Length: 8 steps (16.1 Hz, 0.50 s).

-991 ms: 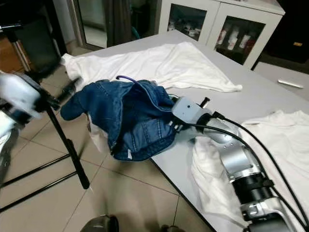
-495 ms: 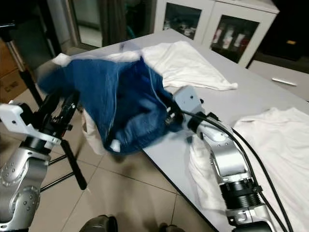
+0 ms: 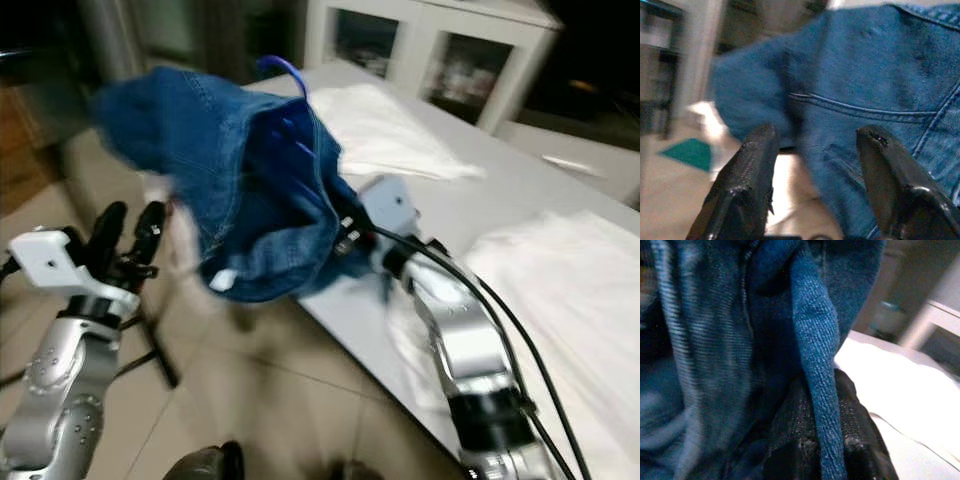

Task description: Hang hanger

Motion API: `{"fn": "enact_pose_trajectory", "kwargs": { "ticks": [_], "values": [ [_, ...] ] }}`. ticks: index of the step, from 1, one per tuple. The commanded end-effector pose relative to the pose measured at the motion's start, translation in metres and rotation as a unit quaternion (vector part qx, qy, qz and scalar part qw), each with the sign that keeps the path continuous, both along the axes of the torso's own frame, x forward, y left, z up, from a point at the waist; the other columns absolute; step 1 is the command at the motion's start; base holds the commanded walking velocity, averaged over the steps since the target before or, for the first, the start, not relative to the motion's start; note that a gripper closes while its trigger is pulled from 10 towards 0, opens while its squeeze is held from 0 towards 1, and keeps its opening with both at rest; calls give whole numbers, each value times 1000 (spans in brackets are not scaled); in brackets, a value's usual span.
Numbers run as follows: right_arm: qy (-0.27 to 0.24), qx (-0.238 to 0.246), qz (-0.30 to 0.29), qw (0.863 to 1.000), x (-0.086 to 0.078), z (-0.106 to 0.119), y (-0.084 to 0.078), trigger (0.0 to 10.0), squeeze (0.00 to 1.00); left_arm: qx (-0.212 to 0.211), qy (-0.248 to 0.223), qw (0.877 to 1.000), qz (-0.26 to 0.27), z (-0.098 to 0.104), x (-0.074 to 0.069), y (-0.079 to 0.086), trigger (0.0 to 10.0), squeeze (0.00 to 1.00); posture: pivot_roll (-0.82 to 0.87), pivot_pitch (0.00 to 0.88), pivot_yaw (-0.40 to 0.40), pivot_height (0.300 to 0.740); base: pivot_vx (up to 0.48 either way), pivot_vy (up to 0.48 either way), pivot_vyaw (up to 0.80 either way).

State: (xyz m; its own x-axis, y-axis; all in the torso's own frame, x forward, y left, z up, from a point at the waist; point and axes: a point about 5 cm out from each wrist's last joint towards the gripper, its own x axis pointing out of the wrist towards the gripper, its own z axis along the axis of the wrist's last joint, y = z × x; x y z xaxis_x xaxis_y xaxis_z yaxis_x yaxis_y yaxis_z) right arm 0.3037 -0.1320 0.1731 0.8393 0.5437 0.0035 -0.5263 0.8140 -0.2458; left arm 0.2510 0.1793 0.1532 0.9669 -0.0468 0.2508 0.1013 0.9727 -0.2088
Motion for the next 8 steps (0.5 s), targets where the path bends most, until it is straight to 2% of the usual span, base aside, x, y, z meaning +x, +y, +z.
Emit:
{"fn": "enact_pose_trajectory", "kwargs": {
  "ticks": [1, 8],
  "values": [
    [-20, 9, 21, 1000, -5, 11, 8, 10000, 0, 9, 20, 999, 27, -9, -4, 5, 10000, 0, 105, 55, -61, 740, 0, 0, 800],
    [-26, 6, 20, 999, -2, 17, 7, 10000, 0, 24, 11, 999, 39, -8, -2, 3, 10000, 0, 114, 53, -67, 740, 0, 0, 800]
  ]
}}
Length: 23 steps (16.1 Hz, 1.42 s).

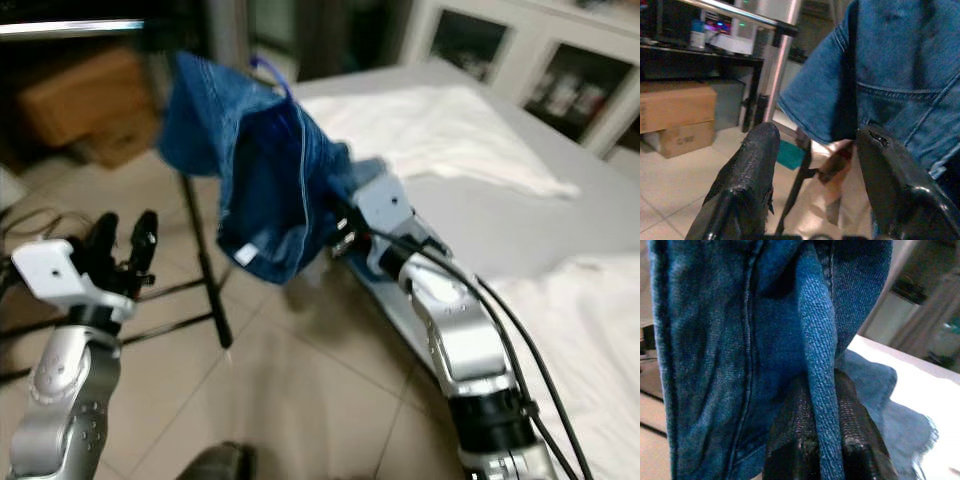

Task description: Hang hanger

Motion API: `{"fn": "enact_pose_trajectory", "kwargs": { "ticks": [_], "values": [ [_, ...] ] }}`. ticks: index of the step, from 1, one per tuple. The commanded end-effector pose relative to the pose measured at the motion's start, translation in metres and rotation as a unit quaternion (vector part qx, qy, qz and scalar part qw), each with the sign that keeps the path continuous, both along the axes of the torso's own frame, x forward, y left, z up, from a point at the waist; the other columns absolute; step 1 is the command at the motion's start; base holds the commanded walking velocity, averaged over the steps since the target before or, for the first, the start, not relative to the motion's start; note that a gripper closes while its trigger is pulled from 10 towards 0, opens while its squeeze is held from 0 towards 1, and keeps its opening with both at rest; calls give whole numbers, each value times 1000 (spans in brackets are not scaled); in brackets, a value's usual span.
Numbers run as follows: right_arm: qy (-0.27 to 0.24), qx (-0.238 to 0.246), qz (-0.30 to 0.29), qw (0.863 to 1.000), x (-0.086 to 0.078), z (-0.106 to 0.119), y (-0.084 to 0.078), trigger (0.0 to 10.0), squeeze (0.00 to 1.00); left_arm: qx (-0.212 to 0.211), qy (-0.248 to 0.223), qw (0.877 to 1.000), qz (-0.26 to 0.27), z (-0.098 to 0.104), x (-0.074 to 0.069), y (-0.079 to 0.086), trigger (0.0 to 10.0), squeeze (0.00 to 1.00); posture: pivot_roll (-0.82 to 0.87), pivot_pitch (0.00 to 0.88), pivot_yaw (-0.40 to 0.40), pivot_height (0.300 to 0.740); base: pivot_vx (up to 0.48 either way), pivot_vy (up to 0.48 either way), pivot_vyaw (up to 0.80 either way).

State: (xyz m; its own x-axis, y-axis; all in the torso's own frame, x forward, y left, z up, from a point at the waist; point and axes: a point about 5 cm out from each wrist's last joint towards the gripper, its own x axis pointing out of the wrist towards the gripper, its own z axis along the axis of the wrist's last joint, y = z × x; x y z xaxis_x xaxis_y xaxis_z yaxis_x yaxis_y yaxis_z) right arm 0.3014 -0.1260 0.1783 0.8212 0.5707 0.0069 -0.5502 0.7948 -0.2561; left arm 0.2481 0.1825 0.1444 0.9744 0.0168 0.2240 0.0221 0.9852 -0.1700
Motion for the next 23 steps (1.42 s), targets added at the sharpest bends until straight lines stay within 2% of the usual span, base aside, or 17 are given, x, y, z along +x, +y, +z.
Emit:
{"fn": "enact_pose_trajectory", "kwargs": {
  "ticks": [1, 7, 10, 13, 16, 19, 22, 23],
  "values": [
    [-21, 10, 5, 1000, 0, 12, 1, 10000, 0, 6, -4, 1000, 0, 1, 1, -1, 10000, 0, 114, 53, -66, 740, 0, 0, 800],
    [-27, 18, -5, 999, 2, 15, 0, 10000, 0, 20, -13, 1000, -15, 3, 5, -9, 10000, 0, 109, 50, -58, 740, 0, 0, 800],
    [-22, 23, -4, 999, 2, 17, 3, 10000, 0, 27, -15, 999, -22, 3, 6, -11, 10000, 0, 106, 48, -58, 740, 0, 0, 0],
    [-12, 24, 18, 999, -4, 10, 13, 10000, 0, 26, -12, 999, -24, 0, 7, -14, 10000, 0, 107, 46, -60, 740, 0, 0, 0],
    [21, 23, 43, 999, -14, -14, 31, 10000, 0, 27, 11, 999, -22, -16, 7, -14, 10000, 0, 111, 43, -59, 740, 0, 0, 0],
    [50, 19, 37, 998, -15, -37, 40, 10000, 0, 33, 30, 999, -24, -30, 6, -16, 10000, 0, 114, 40, -61, 740, 0, 0, 0],
    [72, 10, -21, 997, -8, -64, 29, 10000, 0, 38, 51, 998, -25, -47, 8, -17, 10000, 0, 117, 39, -65, 740, 0, 0, 0],
    [80, 11, -62, 995, -5, -80, 20, 10000, 0, 33, 72, 997, -20, -59, 8, -17, 10000, 0, 117, 37, -69, 740, 0, 0, 0]
  ]
}}
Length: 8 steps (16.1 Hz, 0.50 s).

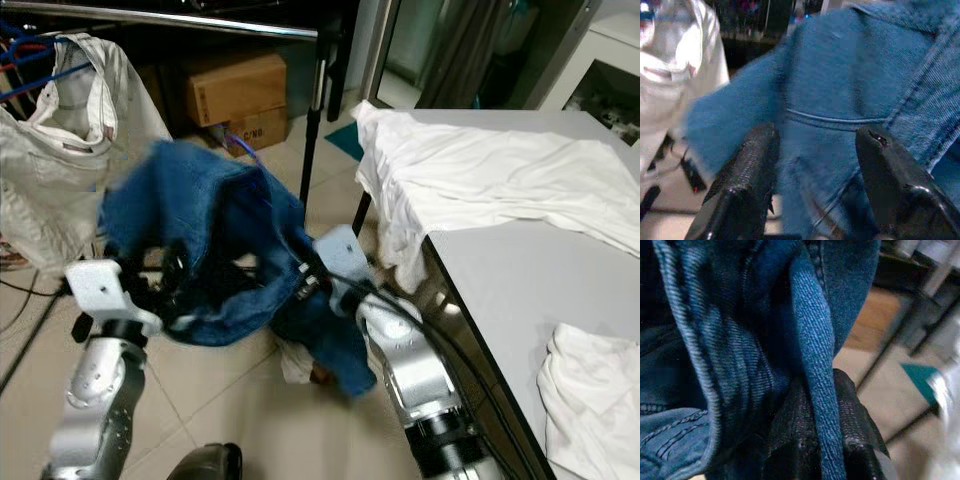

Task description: Hang hanger

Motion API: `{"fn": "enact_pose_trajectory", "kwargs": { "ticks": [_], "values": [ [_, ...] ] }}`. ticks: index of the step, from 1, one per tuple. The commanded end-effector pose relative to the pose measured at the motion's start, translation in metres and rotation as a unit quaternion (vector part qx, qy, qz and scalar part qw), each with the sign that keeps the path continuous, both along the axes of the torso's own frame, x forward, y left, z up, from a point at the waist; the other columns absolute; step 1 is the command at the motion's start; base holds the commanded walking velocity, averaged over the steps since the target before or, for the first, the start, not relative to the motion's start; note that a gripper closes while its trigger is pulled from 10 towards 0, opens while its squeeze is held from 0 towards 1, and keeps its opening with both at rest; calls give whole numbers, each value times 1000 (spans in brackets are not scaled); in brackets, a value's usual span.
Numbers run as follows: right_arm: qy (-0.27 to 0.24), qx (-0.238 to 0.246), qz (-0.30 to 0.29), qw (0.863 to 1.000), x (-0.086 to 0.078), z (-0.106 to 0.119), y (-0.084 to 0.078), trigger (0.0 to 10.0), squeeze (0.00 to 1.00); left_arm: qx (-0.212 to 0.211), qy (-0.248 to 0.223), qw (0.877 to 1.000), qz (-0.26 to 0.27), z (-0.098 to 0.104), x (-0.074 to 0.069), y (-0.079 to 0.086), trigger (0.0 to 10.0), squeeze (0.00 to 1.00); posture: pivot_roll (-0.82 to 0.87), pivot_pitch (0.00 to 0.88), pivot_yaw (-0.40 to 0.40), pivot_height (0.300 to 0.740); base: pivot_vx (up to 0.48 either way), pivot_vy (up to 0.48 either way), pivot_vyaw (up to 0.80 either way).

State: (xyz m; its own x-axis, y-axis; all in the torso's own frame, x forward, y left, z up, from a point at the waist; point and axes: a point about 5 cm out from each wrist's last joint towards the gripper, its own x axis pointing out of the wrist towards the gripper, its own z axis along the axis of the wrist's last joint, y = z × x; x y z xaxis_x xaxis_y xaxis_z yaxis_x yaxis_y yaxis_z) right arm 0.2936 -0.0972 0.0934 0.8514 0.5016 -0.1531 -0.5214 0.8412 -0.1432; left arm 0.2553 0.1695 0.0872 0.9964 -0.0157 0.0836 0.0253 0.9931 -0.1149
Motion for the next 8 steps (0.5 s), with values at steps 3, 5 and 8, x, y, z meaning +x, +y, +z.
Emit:
{"fn": "enact_pose_trajectory", "kwargs": {
  "ticks": [3, 5, 8],
  "values": [
    [-19, 15, -111, 994, 2, -16, -29, 10000, 0, -1, 29, 1000, -9, -19, -1, -7, 10000, 0, 123, 37, -72, 740, 0, 0, 0],
    [-28, 9, -175, 984, 0, -29, -45, 10000, 0, 21, 50, 998, -15, -34, -2, -6, 10000, 0, 128, 34, -72, 740, 0, 0, 0],
    [-38, -3, -192, 981, -2, -40, -51, 10000, 0, 40, 76, 996, -16, -51, -1, -2, 10000, 0, 127, 24, -66, 740, 0, 0, 0]
  ]
}}
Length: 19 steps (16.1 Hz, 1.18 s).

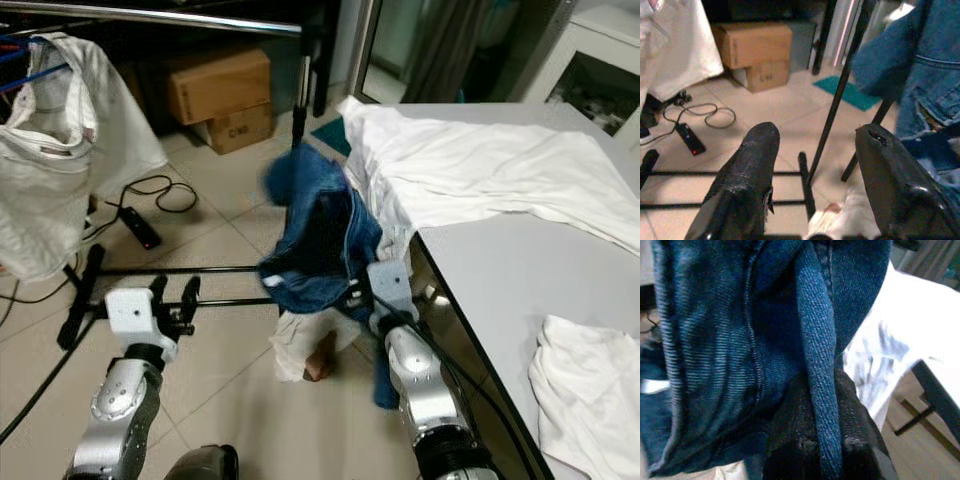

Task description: Hang hanger

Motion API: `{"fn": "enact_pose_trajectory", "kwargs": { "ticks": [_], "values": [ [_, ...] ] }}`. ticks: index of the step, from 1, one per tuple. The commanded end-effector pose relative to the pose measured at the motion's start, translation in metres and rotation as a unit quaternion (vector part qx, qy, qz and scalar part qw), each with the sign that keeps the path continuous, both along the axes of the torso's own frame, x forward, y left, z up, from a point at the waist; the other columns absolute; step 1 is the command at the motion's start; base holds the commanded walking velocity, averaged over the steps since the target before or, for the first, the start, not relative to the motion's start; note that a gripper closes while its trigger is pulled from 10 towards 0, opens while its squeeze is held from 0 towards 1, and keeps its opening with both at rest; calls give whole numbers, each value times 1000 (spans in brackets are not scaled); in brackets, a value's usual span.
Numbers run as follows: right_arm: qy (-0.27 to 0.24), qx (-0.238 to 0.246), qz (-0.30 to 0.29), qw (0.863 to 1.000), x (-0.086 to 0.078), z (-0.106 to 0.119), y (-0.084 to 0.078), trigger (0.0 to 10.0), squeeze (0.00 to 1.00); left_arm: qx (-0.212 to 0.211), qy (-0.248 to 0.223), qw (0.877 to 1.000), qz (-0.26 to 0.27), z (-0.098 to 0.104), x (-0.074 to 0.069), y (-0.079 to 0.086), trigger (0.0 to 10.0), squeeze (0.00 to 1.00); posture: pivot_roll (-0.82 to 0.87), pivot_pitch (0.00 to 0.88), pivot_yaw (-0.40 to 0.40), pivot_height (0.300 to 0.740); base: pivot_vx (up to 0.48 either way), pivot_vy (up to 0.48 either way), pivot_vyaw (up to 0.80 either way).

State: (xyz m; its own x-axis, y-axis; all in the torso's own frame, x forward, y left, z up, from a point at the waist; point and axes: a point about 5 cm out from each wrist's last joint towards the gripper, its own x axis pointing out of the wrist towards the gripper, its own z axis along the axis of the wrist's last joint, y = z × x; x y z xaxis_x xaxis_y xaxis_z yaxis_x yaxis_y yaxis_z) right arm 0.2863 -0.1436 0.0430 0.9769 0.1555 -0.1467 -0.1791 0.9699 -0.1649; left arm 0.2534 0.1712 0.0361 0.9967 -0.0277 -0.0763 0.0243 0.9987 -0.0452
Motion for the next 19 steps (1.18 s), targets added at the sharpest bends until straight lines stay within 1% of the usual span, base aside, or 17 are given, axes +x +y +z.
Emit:
{"fn": "enact_pose_trajectory", "kwargs": {
  "ticks": [1, 2, 4, 6, 8, 9, 10, 15, 18, 19],
  "values": [
    [-34, 1, -1, 999, 5, 11, -3, 10000, 0, 4, 2, 1000, -10, -2, 1, -3, 10000, 0, 128, 22, -64, 740, 0, 0, 0],
    [-40, 1, 18, 999, 5, 12, 2, 10000, 0, 8, 8, 1000, -8, -6, 2, -1, 10000, 0, 129, 19, -65, 740, 0, 0, 0],
    [-56, -8, 65, 996, 6, 15, 18, 10000, 0, 6, 8, 1000, -7, -9, 5, -2, 10000, 0, 131, 15, -70, 740, 0, 0, 0],
    [-64, -1, 87, 994, 9, 20, 25, 10000, 0, 3, 2, 1000, -7, -8, 7, -4, 10000, 0, 137, 14, -75, 740, 0, 0, 0],
    [-66, 2, 95, 993, 10, 23, 28, 10000, 0, 1, -2, 1000, -5, -7, 7, -4, 10000, 0, 140, 14, -77, 740, 0, 0, 0],
    [-65, 2, 128, 990, 9, 24, 35, 10000, 0, 0, -10, 1000, 2, -6, 8, -4, 10000, 0, 149, 14, -84, 740, 0, 0, 0],
    [-63, 0, 141, 988, 8, 22, 37, 10000, 0, 1, -16, 1000, 9, -6, 7, -4, 10000, 0, 152, 14, -86, 740, 0, 0, 0],
    [-51, 3, 139, 989, 6, 15, 33, 10000, 0, 7, -14, 1000, 26, -9, 2, 1, 10000, 0, 173, 27, -86, 740, 0, 0, 0],
    [-41, 3, 137, 990, 4, 9, 31, 10000, 0, -2, -4, 1000, 27, -12, 1, -2, 10000, 0, 176, 31, -89, 740, 0, 0, 0],
    [-41, 3, 136, 990, 4, 9, 31, 10000, 0, -2, -2, 1000, 27, -12, 1, -3, 10000, 0, 172, 32, -89, 740, 0, 480, 0]
  ]
}}
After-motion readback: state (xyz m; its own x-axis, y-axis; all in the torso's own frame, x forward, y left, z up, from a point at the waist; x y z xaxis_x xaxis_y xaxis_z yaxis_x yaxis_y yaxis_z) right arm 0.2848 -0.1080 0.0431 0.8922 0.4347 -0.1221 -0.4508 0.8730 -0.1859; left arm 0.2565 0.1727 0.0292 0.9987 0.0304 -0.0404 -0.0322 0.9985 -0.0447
